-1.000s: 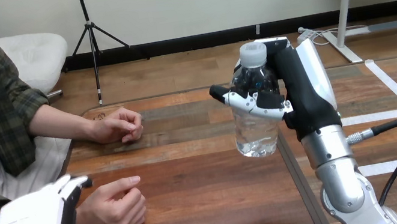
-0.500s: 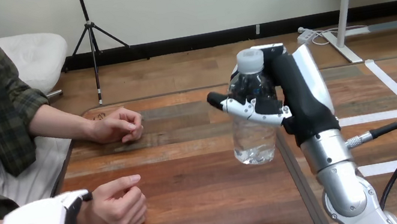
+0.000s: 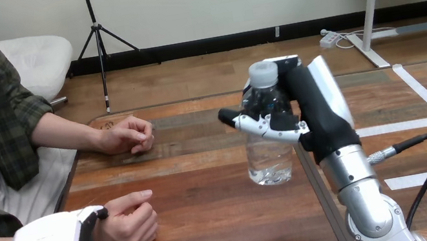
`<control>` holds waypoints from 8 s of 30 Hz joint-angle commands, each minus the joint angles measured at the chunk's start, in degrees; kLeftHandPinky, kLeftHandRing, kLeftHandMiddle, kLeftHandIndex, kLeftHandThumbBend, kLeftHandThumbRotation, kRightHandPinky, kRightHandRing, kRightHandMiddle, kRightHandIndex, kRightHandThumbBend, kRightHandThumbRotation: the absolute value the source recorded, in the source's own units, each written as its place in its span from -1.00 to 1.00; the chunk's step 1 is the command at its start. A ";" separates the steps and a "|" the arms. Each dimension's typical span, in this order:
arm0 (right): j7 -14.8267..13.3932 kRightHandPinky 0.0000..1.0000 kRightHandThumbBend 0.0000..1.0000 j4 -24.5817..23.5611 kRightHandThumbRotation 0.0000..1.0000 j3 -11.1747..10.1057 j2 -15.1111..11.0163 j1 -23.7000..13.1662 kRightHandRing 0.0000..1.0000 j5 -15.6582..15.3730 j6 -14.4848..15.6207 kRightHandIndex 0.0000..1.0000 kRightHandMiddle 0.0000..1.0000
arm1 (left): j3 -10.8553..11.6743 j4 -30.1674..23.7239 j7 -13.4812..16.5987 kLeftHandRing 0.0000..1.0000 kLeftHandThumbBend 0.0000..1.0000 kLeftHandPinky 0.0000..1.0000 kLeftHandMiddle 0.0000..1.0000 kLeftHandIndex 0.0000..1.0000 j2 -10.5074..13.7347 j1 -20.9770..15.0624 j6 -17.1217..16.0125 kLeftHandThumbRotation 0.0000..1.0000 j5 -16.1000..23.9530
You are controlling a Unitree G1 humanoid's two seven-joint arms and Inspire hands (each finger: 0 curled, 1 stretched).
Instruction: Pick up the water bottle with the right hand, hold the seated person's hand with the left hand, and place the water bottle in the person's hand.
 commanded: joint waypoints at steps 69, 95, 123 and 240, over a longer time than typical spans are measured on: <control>2.63 -1.00 -0.35 -10.39 -1.00 0.49 0.89 1.68 -0.89 0.69 1.62 -0.99 -0.96 | -7.26 9.51 19.64 0.51 0.79 0.40 0.57 0.53 1.52 -6.06 9.04 -1.00 6.63; 2.96 -1.00 -0.37 -10.42 -1.00 0.47 0.90 1.60 -0.90 0.78 0.97 -1.00 -0.96 | -7.86 15.00 22.43 0.44 0.79 0.36 0.49 0.44 2.47 -9.82 13.25 -1.00 7.69; 3.75 -1.00 -0.37 -11.48 -1.00 0.46 0.60 2.29 -0.97 0.95 1.54 -1.00 -0.98 | -12.91 37.65 23.91 0.38 0.83 0.34 0.43 0.39 6.64 -21.84 10.62 -1.00 3.67; 3.95 -1.00 -0.33 -12.45 -1.00 -0.32 -1.28 1.51 -0.92 2.56 -0.13 -0.99 -0.96 | -20.14 50.39 28.88 0.06 0.60 0.06 0.10 0.10 6.07 -29.73 5.56 -1.00 -11.47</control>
